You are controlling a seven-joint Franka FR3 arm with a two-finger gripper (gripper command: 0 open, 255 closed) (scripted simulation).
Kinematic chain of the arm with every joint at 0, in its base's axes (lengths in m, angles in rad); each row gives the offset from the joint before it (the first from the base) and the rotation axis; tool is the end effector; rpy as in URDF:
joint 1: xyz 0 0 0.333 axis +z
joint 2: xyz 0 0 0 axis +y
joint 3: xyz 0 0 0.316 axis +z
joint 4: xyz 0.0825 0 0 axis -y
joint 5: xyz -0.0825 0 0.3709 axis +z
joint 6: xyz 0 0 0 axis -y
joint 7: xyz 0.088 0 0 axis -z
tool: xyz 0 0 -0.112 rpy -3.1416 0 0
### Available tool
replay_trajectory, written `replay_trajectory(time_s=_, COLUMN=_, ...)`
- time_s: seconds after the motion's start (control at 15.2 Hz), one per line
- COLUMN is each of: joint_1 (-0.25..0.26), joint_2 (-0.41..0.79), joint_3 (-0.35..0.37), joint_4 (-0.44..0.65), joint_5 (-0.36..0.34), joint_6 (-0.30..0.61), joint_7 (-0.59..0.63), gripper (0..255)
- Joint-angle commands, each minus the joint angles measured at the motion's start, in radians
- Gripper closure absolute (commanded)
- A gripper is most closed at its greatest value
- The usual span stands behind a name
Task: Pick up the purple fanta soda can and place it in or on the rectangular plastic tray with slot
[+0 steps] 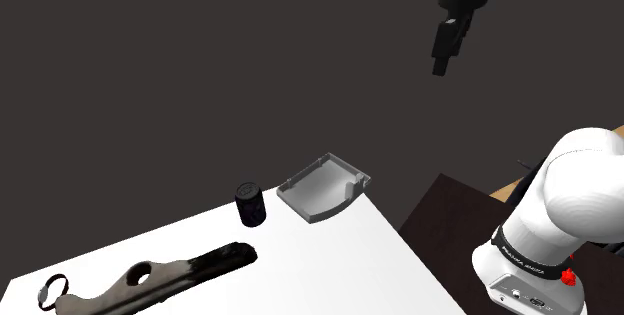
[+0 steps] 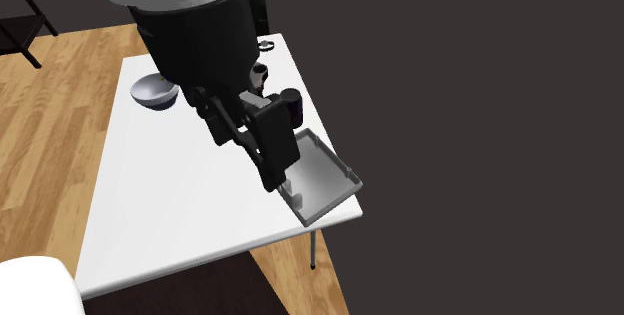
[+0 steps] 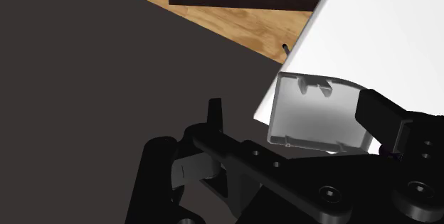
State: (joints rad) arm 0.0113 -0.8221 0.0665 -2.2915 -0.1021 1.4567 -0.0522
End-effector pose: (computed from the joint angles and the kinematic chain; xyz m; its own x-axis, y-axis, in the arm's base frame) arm 0.2716 0.0168 0.6156 0.9952 0.0958 -0.0204 0.0978 -0.9840 0.1489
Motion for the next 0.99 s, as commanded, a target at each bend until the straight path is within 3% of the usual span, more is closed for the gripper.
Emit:
replay_trajectory(time_s=0.0, joint_1=0.000, joint_2=0.000, joint_3=0.000, joint_4=0.000, joint_5=0.000, joint_6=0.000, joint_7=0.000, gripper=0)
replay_trajectory(time_s=0.92, joint_1=0.041, joint_2=0.350, joint_3=0.164, joint_4=-0.008, joint_5=0.114, joint_6=0.334, joint_7=0.206, gripper=0)
